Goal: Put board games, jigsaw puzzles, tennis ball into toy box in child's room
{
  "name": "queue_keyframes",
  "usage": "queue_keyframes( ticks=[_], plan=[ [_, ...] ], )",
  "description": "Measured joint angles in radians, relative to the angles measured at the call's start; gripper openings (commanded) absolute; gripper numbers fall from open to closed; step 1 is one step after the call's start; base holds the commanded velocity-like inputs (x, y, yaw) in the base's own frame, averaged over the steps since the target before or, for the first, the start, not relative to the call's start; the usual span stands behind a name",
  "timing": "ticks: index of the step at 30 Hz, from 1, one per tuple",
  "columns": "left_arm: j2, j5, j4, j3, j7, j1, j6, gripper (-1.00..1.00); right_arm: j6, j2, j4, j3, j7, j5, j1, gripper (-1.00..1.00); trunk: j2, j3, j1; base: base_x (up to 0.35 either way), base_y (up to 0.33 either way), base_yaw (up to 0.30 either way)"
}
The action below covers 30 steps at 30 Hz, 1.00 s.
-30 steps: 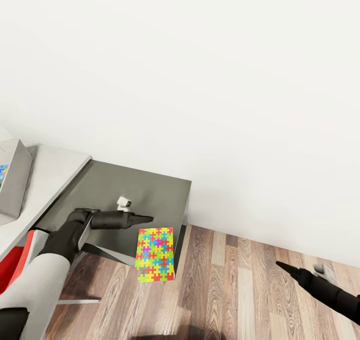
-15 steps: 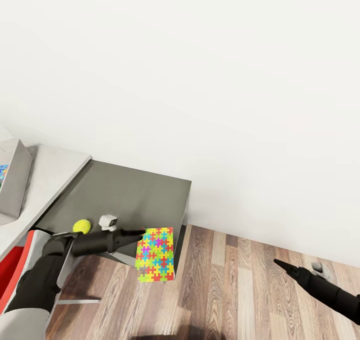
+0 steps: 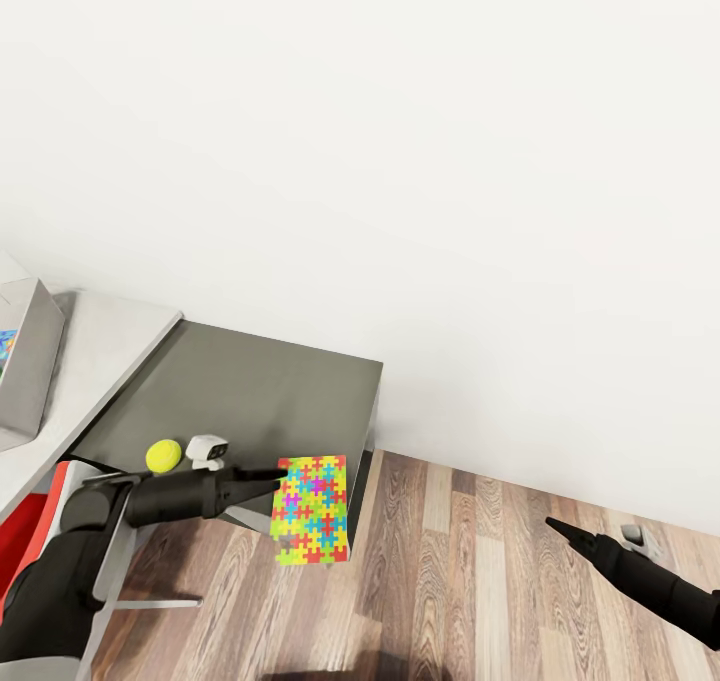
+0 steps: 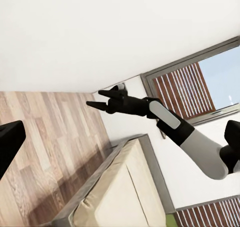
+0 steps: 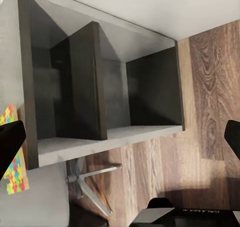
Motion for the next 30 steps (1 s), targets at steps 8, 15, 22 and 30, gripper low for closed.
queue_keyframes(
  ticks=[8, 15, 22, 30],
  plan=[
    [0.001, 0.0, -0.005, -0.001, 0.0, 0.016, 0.004, 1.0, -0.001, 0.001, 0.001, 0.0, 0.026, 0.001, 0.0, 1.0, 0.0, 0.002, 0.0, 0.0, 0.0, 0.0],
    [0.006, 0.0, -0.011, 0.006, 0.0, 0.042, 0.004, 1.0, -0.002, 0.002, 0.001, 0.0, 0.043, 0.001, 0.0, 1.0, 0.0, 0.01, 0.0, 0.0, 0.0, 0.0],
    [0.008, 0.0, -0.015, 0.03, 0.0, 0.051, 0.004, 1.0, -0.004, 0.002, 0.001, 0.0, 0.046, 0.001, 0.002, 1.0, 0.0, 0.015, 0.0, 0.0, 0.0, 0.0],
    [0.009, 0.0, -0.016, 0.04, 0.0, 0.053, 0.003, 1.0, -0.004, 0.002, 0.001, 0.0, 0.047, 0.001, 0.002, 1.0, 0.0, 0.016, 0.0, 0.0, 0.0, 0.0]
  ],
)
